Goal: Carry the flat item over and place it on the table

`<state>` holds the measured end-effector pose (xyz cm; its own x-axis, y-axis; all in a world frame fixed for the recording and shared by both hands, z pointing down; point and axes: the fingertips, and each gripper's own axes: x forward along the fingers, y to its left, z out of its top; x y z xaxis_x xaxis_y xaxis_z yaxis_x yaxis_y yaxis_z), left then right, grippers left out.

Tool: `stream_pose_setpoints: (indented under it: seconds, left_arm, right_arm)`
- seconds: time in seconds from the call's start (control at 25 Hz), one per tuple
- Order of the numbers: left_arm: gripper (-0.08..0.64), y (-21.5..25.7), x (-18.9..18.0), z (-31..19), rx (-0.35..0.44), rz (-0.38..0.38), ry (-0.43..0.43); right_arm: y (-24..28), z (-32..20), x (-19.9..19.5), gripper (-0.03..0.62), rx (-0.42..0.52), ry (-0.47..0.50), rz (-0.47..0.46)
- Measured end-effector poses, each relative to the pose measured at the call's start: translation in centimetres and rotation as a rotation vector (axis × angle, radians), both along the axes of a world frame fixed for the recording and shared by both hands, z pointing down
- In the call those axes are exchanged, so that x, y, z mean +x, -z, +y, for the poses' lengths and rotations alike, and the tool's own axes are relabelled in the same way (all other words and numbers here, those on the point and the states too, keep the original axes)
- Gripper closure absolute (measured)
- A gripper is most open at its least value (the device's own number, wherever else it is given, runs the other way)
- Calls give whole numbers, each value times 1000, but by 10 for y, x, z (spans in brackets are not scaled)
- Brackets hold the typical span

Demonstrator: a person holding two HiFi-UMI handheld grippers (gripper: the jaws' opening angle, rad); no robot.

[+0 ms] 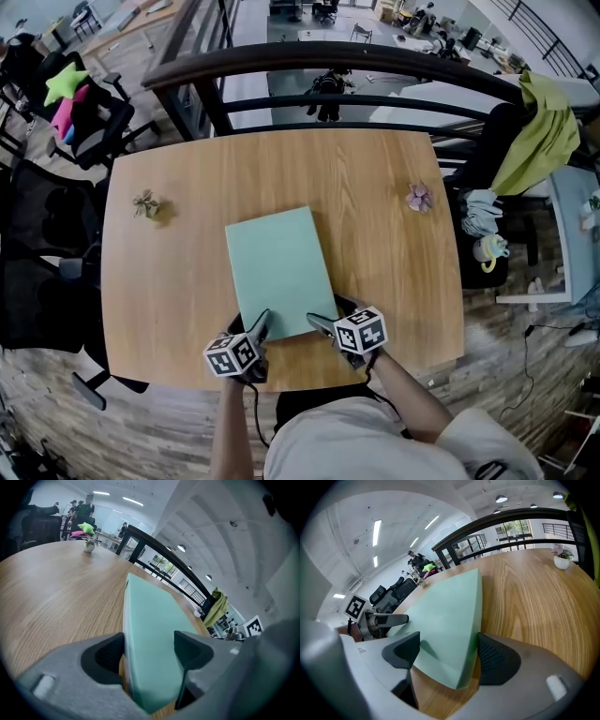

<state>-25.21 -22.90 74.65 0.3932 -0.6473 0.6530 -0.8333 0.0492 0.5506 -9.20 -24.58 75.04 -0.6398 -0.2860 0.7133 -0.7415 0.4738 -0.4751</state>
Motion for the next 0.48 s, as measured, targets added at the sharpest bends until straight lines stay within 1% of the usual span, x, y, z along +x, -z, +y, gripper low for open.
stream_pose_setpoints:
  seconds: [0.48]
  left_arm:
    - [213,-9,-7,-29,8,-1,-15]
  right_arm:
    - [-7,-28,-7,193,15,-3,19]
